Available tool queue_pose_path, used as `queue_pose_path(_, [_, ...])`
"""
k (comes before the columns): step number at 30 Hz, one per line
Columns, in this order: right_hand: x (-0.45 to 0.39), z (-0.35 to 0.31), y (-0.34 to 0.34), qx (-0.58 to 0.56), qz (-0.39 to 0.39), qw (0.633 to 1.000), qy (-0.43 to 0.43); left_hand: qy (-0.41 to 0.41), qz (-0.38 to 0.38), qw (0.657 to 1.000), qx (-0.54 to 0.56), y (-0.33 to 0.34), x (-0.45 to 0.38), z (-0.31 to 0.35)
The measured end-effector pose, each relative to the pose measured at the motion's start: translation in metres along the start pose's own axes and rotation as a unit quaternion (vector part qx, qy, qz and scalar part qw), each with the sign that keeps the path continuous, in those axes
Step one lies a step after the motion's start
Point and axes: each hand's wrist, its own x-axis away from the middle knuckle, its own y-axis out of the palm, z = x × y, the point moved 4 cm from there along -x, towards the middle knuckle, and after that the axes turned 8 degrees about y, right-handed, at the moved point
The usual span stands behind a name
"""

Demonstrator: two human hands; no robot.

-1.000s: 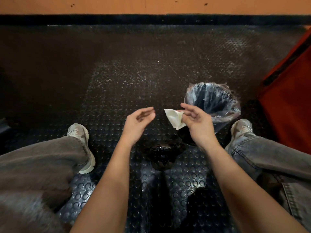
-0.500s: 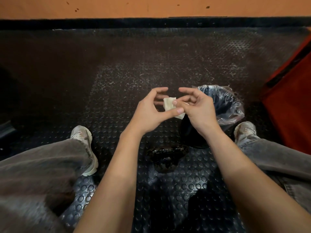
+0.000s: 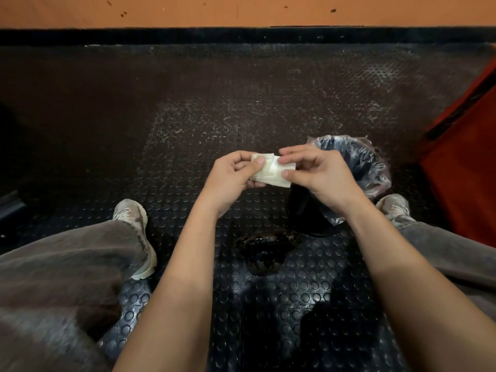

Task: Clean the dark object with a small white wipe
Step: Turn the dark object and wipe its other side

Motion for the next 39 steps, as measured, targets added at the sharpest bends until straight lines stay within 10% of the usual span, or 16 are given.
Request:
queue_pose_path(20, [0.011,0.007,-0.003,-0.097,-0.064,0.993,0.025,0.040,-0.109,0.993,0.020,-0.005,0.011,0.014])
queue_pose_path(29, [0.006,0.003,-0.009,-0.172,0.088,0.977,0.096,0.038,-0.119,0.992,-0.027,-0.004,0.011,0.013])
queue_pose_path(39, [0.005,0.003,-0.003,-0.134,0.092,0.980,0.113,0.058,-0.126,0.989,-0.060,0.005,0.009,0.011])
